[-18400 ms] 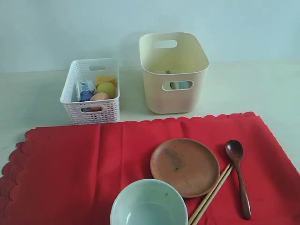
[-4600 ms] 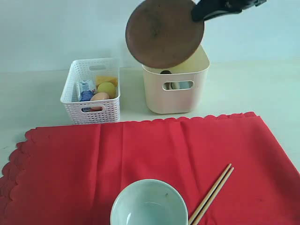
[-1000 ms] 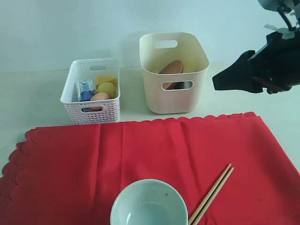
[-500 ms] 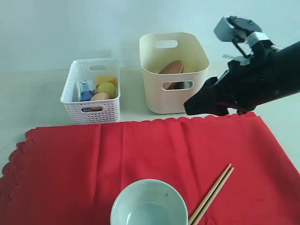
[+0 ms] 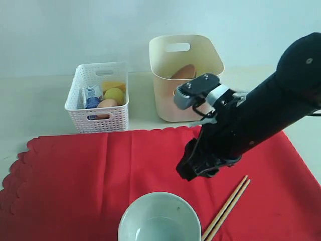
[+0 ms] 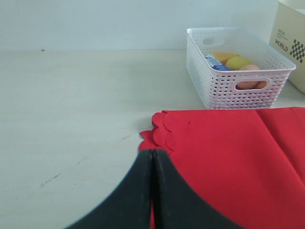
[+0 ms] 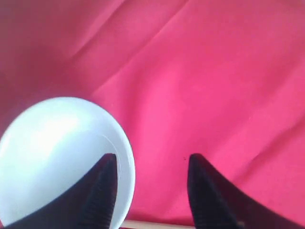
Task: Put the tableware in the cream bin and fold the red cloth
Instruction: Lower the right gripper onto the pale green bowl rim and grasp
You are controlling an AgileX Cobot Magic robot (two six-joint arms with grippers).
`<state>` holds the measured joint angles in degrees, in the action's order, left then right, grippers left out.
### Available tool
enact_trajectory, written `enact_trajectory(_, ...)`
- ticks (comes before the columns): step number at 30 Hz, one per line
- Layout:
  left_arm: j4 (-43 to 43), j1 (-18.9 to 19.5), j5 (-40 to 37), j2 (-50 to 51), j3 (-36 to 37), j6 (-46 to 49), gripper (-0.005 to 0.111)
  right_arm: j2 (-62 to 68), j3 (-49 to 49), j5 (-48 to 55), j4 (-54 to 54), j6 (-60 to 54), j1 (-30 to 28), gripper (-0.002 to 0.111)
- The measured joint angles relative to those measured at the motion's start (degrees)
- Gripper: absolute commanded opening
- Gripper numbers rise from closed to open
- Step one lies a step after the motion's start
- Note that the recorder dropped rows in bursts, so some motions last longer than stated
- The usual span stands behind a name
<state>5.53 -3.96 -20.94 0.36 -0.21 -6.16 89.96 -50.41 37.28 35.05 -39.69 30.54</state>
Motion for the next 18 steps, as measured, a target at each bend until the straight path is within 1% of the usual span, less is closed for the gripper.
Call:
enact_trajectory(8, 0.0, 0.0, 0.0, 0.0, 0.0, 0.0, 0.0, 4.1, 0.0, -0.1, -5.1, 2.3, 5.4, 0.046)
enact_trajectory(18, 0.0, 0.0, 0.0, 0.0, 0.0, 0.0, 0.0, 7.5, 0.0, -1.4, -6.8, 4.4, 6.0, 0.046)
